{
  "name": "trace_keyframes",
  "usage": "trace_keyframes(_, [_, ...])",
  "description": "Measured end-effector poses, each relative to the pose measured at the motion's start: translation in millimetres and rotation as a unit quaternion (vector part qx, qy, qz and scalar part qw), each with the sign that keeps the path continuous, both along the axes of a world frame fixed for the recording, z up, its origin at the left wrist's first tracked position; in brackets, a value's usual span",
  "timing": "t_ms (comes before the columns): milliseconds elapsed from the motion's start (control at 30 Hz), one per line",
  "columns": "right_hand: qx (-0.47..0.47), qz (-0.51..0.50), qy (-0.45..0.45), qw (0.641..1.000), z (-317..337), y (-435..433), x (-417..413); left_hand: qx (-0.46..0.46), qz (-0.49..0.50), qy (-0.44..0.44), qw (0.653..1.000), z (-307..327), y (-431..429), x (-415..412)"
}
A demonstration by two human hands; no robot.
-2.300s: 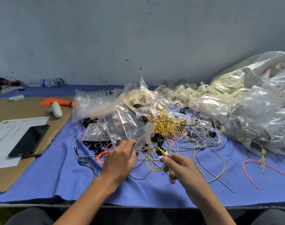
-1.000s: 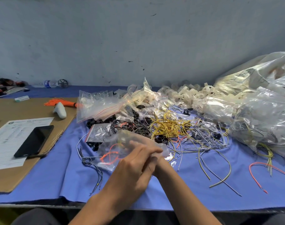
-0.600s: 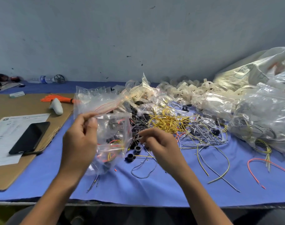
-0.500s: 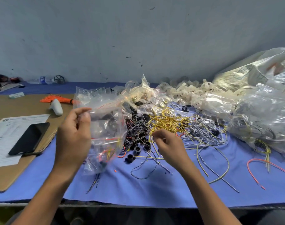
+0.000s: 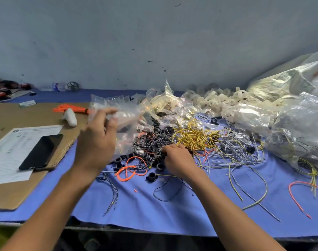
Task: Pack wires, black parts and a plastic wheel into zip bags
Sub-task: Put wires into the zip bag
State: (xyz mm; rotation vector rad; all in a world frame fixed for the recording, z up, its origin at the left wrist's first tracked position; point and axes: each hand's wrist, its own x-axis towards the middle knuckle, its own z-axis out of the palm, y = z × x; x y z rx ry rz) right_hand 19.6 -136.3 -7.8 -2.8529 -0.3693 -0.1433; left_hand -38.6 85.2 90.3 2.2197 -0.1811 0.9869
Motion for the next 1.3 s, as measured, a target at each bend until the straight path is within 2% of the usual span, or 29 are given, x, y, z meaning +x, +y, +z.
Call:
trace_keyframes(100, [-0.045,-0.003,0.007,0.999,-5,2,3,-0.008,-0.012,0.048,0.999,-25,-5,-6])
trace_keyframes(200, [-0.005,-0.002,0.027,1.0,-6,-1,3,-0.029,-0.029,0.062,0.997,-31,-6,-9])
trace_keyframes(333, [0.004,0.0,0.024,1.0,-7,-7,6,-0.039,-0.049,0.084,0.995,-29,-9,-14])
trace_keyframes(467, [0.083,-0.032,-0.002,0.996,4,-17,7,-0.016,-0.038,0.144,0.989,-29,-5,-19])
trace_keyframes(533, [0.154,-0.053,-0.007,0.987,13,-25,1,0.0,-0.031,0.169,0.985,-31,-4,-20])
trace_keyframes(633, [0.357,-0.083,-0.027,0.93,29,-37,-19,0.024,-0.029,0.182,0.983,-35,-7,-21])
trace_keyframes(700, [0.488,-0.096,-0.039,0.867,36,-44,-39,0.035,-0.032,0.189,0.981,-40,-13,-22])
trace_keyframes(800, [0.65,-0.042,0.032,0.758,35,-45,-76,0.044,-0.029,0.21,0.976,-51,-24,-23])
trace_keyframes(1033, [0.703,0.023,0.252,0.665,5,-8,-124,0.146,-0.065,0.188,0.969,-81,-71,-52])
trace_keyframes(1133, [0.719,0.021,0.286,0.633,1,9,-119,0.216,-0.089,0.154,0.96,-90,-85,-72])
trace_keyframes(1200, [0.725,0.003,0.307,0.617,-1,16,-115,0.23,-0.097,0.137,0.959,-89,-88,-81])
trace_keyframes(1300, [0.754,-0.013,0.33,0.568,0,31,-111,0.231,-0.093,0.139,0.959,-88,-87,-89])
